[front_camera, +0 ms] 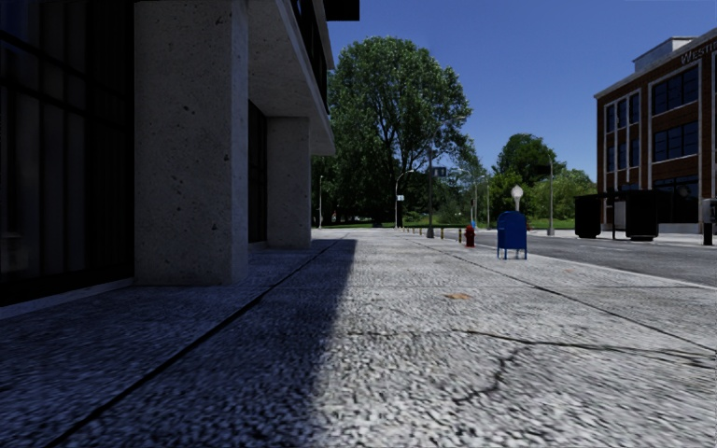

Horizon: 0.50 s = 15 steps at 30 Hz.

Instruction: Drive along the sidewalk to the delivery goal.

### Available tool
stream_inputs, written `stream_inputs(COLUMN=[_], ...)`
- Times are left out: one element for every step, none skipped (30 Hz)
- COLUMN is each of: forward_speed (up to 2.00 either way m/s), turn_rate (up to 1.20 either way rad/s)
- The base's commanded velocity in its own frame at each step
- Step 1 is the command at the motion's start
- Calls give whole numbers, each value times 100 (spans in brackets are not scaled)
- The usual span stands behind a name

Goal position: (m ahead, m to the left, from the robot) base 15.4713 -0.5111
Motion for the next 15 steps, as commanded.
stream_inputs(forward_speed=[200, 200, 200, 200, 200, 200, 200, 200, 200, 200, 200, 200, 200, 200, 200], turn_rate=[0, 0, 0, -8, -8, -19, -22, -25, -25, -31, -35, -36, -36, -36, -37])
